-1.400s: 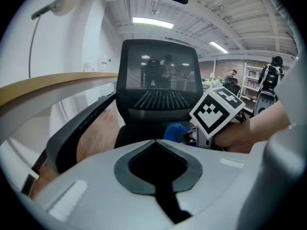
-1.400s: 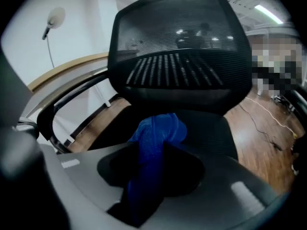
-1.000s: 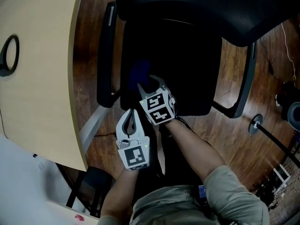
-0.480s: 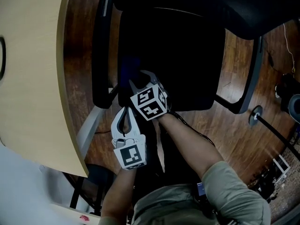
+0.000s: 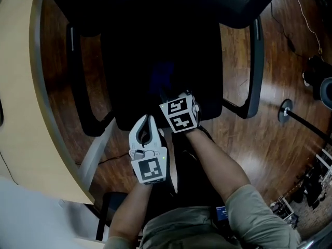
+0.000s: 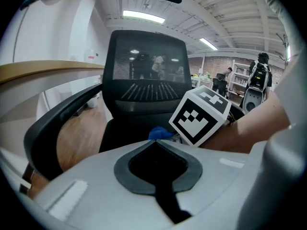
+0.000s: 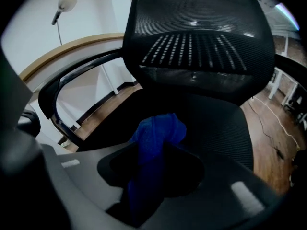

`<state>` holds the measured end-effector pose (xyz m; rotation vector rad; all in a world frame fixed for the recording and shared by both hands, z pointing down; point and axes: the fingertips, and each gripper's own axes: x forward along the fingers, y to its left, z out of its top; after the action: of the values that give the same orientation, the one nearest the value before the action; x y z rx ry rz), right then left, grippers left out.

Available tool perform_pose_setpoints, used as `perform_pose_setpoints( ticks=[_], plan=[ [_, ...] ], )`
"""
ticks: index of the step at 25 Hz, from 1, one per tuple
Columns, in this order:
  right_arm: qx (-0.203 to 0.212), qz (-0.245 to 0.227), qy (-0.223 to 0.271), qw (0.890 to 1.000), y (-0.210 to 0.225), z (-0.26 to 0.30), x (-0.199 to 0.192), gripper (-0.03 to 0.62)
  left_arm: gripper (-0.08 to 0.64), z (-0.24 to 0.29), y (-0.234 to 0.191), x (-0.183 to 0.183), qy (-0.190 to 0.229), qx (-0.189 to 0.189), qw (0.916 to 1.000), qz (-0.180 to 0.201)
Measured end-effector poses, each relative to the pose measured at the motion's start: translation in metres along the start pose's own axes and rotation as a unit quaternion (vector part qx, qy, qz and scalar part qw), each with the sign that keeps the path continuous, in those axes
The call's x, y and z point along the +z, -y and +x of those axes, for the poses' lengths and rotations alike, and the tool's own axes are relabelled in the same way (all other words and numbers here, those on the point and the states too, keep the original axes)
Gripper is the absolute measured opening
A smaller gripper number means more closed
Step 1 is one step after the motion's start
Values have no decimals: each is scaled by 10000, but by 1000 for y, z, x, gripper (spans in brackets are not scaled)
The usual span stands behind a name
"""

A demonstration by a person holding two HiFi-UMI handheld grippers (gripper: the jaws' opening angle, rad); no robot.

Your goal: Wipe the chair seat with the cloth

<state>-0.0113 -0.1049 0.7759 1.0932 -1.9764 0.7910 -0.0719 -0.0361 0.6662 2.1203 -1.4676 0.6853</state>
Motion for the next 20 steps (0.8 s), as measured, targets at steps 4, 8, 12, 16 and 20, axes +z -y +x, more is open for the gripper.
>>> perform_pose_setpoints(
  ticks=[4,8,12,16,20],
  plan=[
    [-611,538,-36,9967,66,-27,-20,127,5,20,40,14,21,-380,9991,174],
    [-1192,1180,-106,9858,116,-55,-47,127,5,34,72,23,25,-690,9968,402],
    [-1655,1779,-177,9699,150,-76,-77,127,5,43,98,28,38,-942,9941,545],
    [-1950,2220,-203,9551,163,-87,-98,127,5,49,111,24,-27,-1092,9919,647],
    [-2063,2507,-294,9454,168,-84,-120,127,5,53,115,14,-88,-1137,9912,676]
  ],
)
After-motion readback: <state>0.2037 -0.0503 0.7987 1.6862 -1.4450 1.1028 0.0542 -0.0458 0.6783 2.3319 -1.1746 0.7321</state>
